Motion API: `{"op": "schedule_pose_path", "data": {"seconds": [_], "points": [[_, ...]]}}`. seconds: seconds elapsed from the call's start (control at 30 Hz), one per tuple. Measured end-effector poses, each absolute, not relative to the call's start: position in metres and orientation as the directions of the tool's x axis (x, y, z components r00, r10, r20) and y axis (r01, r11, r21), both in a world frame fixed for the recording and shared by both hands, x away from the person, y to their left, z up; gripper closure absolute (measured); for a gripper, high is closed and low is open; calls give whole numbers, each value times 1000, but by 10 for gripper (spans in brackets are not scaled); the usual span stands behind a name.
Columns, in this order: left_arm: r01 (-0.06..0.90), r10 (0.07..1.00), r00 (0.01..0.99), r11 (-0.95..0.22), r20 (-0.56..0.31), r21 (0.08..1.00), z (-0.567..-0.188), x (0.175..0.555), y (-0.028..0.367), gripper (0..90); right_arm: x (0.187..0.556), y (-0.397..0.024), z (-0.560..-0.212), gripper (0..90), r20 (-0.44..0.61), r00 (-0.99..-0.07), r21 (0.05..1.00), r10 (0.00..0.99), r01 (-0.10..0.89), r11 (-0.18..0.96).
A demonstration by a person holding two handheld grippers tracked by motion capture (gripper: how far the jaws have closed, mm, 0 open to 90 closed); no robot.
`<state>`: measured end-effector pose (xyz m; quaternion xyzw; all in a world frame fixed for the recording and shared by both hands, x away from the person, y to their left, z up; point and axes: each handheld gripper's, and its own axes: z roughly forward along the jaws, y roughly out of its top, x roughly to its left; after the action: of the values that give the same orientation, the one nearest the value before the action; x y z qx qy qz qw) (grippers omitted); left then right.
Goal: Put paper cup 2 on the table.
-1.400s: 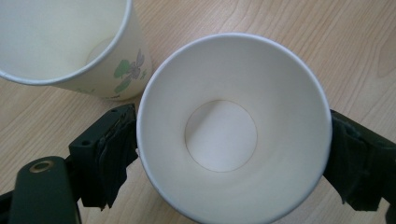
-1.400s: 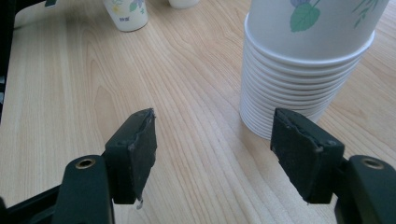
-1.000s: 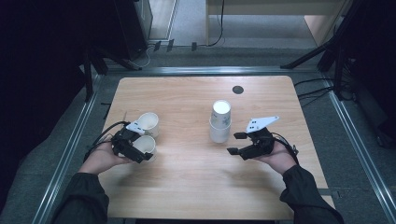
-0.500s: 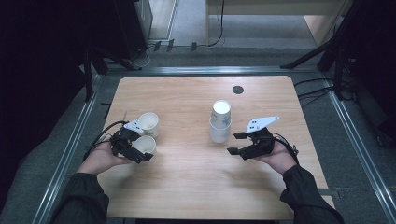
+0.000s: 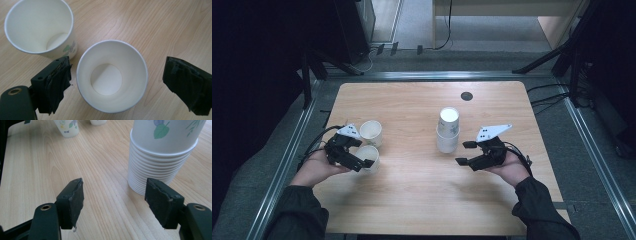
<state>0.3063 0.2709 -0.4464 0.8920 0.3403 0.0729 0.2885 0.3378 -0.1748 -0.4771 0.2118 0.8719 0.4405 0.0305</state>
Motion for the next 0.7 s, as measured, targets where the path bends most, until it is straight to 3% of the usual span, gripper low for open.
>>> {"op": "schedule_pose_path", "data": {"seconds": [0.7], "points": [[524, 619, 776, -529, -119, 667, -418, 297, 246, 85, 336, -176, -476, 318, 130, -909, 784, 395, 338, 521]]}}
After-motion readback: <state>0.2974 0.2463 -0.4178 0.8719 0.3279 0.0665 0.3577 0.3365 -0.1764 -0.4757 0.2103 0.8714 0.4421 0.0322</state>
